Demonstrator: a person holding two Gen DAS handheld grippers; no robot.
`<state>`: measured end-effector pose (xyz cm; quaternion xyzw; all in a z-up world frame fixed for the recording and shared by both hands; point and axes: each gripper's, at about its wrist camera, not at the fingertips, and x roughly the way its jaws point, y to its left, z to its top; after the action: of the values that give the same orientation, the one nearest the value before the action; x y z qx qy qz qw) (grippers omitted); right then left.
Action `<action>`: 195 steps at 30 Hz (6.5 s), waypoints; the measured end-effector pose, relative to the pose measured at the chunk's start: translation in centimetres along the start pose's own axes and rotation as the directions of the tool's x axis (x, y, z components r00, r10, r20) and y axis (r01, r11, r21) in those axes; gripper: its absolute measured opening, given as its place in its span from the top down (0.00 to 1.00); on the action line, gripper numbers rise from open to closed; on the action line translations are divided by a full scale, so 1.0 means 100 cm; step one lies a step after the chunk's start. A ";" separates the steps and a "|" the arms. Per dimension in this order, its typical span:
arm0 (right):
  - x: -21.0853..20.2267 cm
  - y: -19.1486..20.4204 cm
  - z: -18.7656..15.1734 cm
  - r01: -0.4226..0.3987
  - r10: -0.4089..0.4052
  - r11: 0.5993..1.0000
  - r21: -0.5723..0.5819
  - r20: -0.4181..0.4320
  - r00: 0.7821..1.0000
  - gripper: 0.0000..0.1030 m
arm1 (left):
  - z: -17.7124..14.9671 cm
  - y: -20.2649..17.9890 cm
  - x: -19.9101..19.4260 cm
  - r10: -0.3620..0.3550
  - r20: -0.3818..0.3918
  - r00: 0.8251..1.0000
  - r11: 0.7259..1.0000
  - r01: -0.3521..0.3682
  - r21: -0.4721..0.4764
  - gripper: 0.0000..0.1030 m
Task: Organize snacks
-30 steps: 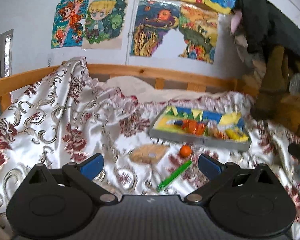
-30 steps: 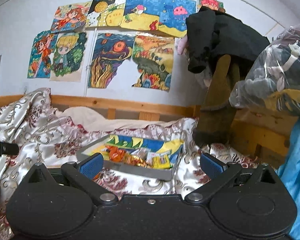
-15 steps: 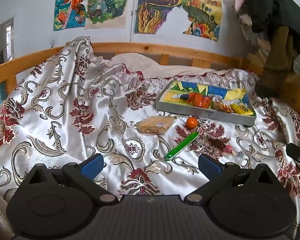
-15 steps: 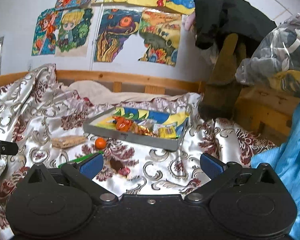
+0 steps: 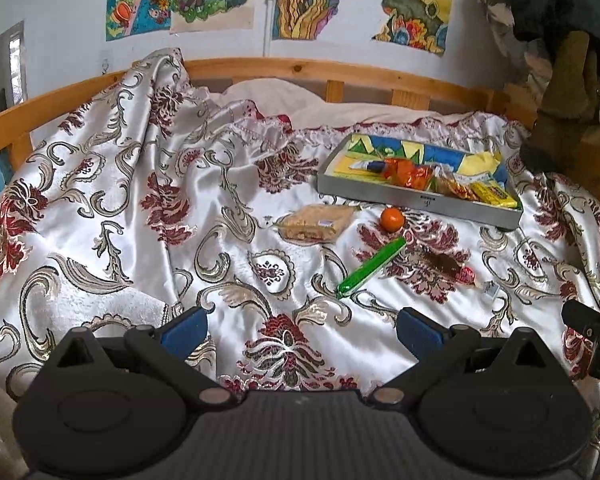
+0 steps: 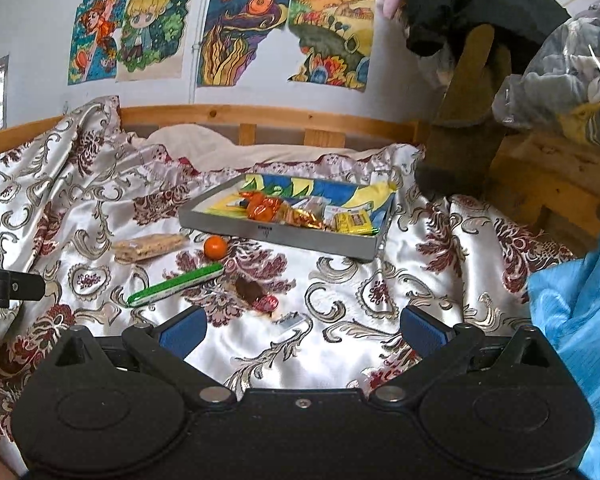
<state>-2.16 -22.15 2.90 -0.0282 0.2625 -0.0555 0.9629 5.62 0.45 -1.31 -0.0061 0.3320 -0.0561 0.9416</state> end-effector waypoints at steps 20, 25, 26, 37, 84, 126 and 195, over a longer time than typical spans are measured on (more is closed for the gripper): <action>0.020 0.010 -0.005 -0.050 0.048 0.998 -0.025 -0.078 0.996 0.01 | 0.043 -0.012 0.058 -0.002 -0.131 0.991 0.984 0.025 0.176 0.00; 0.027 0.011 -0.005 -0.050 0.047 0.998 -0.024 -0.096 0.994 0.01 | 0.047 -0.017 0.072 -0.009 -0.129 0.992 0.978 0.036 0.207 0.00; 0.029 0.010 -0.005 -0.051 0.049 0.998 -0.022 -0.100 0.994 0.01 | 0.047 -0.017 0.075 -0.010 -0.130 0.991 0.977 0.038 0.212 0.00; 0.066 0.014 0.015 -0.175 0.164 0.980 -0.093 -0.114 0.980 0.01 | 0.052 -0.017 0.104 -0.063 -0.169 0.984 0.973 0.097 0.207 0.00; 0.218 0.012 0.003 -0.381 0.344 0.911 -0.160 -0.217 0.913 0.30 | 0.052 -0.046 0.206 -0.295 -0.310 0.904 0.919 0.358 0.169 0.40; 0.144 0.039 0.003 -0.133 0.051 0.909 -0.394 -0.213 0.976 0.52 | 0.039 -0.052 0.165 -0.476 -0.418 0.774 0.876 0.463 -0.140 0.82; 0.239 -0.085 0.101 0.062 -0.047 0.996 -0.063 0.218 0.975 0.51 | 0.207 -0.134 0.252 -0.420 0.044 0.906 0.878 0.418 -0.232 0.82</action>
<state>22.66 -33.19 0.26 -0.0748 0.1572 -0.0692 0.9823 36.67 -16.13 -0.28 -0.1896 0.3306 -0.2185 0.8983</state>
